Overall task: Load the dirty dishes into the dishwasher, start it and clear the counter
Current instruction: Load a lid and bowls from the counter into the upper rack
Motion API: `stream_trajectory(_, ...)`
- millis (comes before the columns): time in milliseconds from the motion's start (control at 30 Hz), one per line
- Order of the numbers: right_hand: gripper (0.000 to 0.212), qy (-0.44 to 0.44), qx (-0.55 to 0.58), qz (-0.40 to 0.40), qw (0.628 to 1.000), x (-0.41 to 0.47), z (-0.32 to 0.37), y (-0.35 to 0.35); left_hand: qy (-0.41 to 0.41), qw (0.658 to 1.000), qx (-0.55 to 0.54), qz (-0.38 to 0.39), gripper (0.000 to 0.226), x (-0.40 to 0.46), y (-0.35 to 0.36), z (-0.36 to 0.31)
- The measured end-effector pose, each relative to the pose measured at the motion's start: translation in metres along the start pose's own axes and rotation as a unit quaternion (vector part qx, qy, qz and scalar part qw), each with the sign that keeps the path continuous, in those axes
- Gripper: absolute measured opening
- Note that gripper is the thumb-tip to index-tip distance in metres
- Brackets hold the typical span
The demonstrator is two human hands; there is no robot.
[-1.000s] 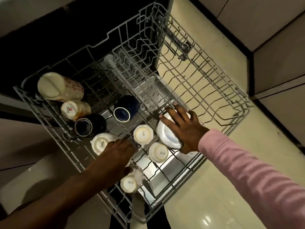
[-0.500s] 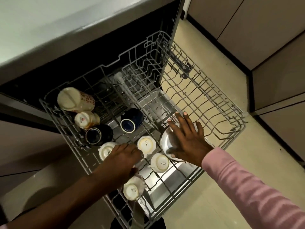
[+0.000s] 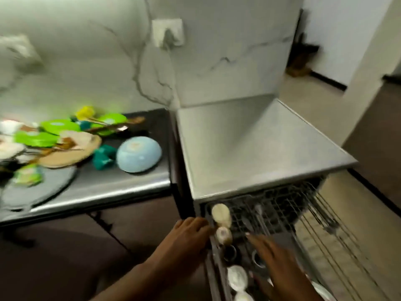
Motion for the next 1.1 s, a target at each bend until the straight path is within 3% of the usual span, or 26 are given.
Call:
stream_trajectory(33,0.069,-0.038,-0.004,0.021,0.999,0.002,0.028,0.002,-0.021,0.999,-0.004,-0.027,0.042,-0.016,-0.020,0.020)
stream_trajectory(167,0.070,-0.142,-0.045,-0.042,0.988,0.017,0.138,0.002,-0.095,0.994,-0.003,-0.062,0.042,-0.101,-0.072,0.102)
stream_trajectory(333,0.071,-0.197,-0.083,-0.043,0.976,0.022,0.251,0.036,-0.189,0.979,-0.023,-0.076,0.057,-0.217,-0.101,0.180)
stream_trajectory(400,0.074,-0.196,-0.067,0.004,0.978,0.026,0.285,0.050,-0.220,0.971,-0.020,-0.087,0.052,-0.250,-0.121,0.203)
stream_trajectory(567,0.088,-0.219,-0.076,0.008,0.973,0.044,0.358,0.044,-0.279,0.952,-0.065,-0.112,0.040,-0.311,-0.157,0.250)
stream_trajectory(800,0.116,-0.216,-0.045,-0.021,0.975,0.097,0.406,0.032,-0.339,0.930,-0.082,-0.120,0.069,-0.345,-0.190,0.291)
stream_trajectory(933,0.122,-0.172,-0.027,-0.006,0.985,0.141,0.399,0.044,-0.348,0.925,-0.099,-0.120,0.065,-0.345,-0.190,0.315)
stream_trajectory(1100,0.114,-0.106,-0.106,0.007,0.989,0.213,0.370,0.058,-0.349,0.925,-0.116,-0.092,0.057,-0.314,-0.175,0.350)
Point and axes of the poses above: each hand's wrist, its own x-axis towards the middle knuckle, its own y-axis out of the palm, z = x × y, the point moved 10 cm from there along x, towards the middle knuckle, and after that the axes turned 8 degrees about x, right-handed, at the moved point
